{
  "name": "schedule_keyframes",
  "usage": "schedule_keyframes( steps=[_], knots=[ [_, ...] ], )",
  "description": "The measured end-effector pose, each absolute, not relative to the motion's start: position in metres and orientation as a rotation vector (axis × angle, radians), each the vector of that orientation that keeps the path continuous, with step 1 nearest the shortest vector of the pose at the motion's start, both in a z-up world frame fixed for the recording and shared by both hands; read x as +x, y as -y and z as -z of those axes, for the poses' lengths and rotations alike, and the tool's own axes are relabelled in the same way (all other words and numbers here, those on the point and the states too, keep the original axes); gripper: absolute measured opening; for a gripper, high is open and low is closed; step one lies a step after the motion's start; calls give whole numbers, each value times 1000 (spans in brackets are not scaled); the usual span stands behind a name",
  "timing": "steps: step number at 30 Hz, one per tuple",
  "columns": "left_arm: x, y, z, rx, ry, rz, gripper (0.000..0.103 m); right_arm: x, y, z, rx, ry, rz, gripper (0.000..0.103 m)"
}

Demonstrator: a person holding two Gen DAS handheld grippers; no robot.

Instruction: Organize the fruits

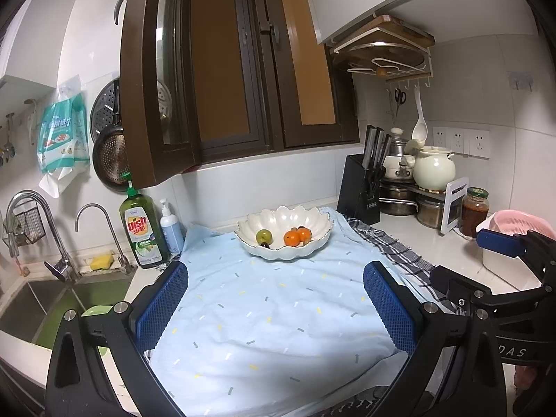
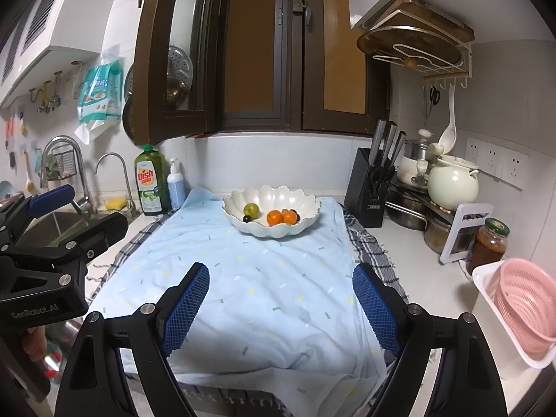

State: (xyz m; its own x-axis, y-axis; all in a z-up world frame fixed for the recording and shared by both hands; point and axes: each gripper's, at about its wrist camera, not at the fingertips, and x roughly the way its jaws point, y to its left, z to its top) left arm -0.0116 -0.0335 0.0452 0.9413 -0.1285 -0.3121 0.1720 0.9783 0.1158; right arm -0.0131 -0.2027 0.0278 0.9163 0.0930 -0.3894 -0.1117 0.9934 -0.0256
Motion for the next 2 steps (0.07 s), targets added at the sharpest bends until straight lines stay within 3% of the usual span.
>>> schedule_keyframes(
  steps=[2],
  knots=[
    [-11,34,-45,144,-308,150,103,-13,202,-28,-47,-398,-106,86]
  ],
)
